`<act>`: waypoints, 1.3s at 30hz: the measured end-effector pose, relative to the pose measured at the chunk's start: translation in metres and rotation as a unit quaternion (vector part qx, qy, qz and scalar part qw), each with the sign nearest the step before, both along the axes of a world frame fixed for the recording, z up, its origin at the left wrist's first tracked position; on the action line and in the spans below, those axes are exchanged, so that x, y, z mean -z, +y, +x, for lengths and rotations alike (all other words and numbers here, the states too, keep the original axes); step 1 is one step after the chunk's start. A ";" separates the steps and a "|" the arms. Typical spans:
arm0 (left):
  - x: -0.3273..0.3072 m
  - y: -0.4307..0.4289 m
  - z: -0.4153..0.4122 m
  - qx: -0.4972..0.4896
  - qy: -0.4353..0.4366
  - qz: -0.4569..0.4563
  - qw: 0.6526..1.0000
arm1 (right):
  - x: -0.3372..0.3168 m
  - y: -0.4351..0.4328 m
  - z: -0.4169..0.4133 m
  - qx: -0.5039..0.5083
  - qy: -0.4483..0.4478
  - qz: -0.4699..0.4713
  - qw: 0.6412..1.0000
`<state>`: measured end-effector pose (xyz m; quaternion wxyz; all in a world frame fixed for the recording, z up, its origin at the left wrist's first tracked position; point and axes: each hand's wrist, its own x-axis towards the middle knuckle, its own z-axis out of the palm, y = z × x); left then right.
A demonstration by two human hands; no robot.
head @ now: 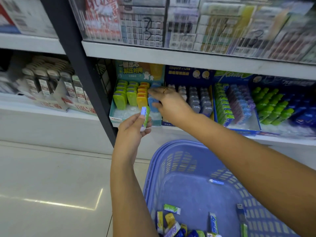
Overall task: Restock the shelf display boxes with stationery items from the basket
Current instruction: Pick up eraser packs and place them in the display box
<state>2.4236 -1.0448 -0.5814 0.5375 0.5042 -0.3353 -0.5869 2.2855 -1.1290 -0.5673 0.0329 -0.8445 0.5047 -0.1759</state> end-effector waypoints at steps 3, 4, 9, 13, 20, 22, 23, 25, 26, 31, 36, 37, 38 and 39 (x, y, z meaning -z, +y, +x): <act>-0.004 0.003 -0.012 0.016 -0.056 -0.066 0.996 | -0.013 0.035 -0.013 0.092 -0.206 0.022 0.974; -0.007 0.003 -0.018 0.020 -0.079 -0.088 0.993 | -0.019 0.049 -0.020 0.116 -0.289 0.053 0.949; -0.029 0.005 -0.065 0.076 -0.113 -0.196 0.971 | -0.034 0.098 -0.059 0.146 -0.508 0.157 0.834; -0.031 0.015 -0.116 0.112 -0.120 -0.240 0.957 | -0.039 0.115 -0.107 0.179 -0.586 0.112 0.783; -0.004 0.023 -0.175 0.217 -0.370 -0.304 0.851 | -0.043 0.075 -0.190 0.301 -0.425 -0.069 0.851; 0.005 0.023 -0.183 0.245 -0.403 -0.297 0.831 | -0.040 0.047 -0.198 0.309 -0.318 -0.076 0.893; 0.009 0.022 -0.185 0.250 -0.412 -0.294 0.826 | -0.038 0.035 -0.199 0.320 -0.265 -0.068 0.907; 0.014 0.021 -0.188 0.240 -0.419 -0.292 0.826 | -0.034 0.014 -0.200 0.325 -0.215 -0.026 0.921; 0.016 0.021 -0.188 0.234 -0.421 -0.293 0.826 | -0.033 0.006 -0.200 0.314 -0.213 0.001 0.925; 0.019 0.021 -0.186 0.227 -0.416 -0.297 0.829 | -0.031 -0.011 -0.203 0.259 -0.106 0.082 0.957; 0.019 0.019 -0.183 0.228 -0.410 -0.295 0.832 | -0.039 -0.019 -0.204 0.233 -0.040 0.152 0.960; 0.020 0.019 -0.183 0.229 -0.409 -0.296 0.832 | -0.039 -0.020 -0.203 0.235 -0.027 0.152 0.960; 0.020 0.019 -0.183 0.231 -0.409 -0.295 0.832 | -0.039 -0.021 -0.203 0.242 -0.019 0.149 0.959; 0.020 0.019 -0.183 0.236 -0.409 -0.294 0.831 | -0.038 -0.022 -0.202 0.250 -0.012 0.147 0.957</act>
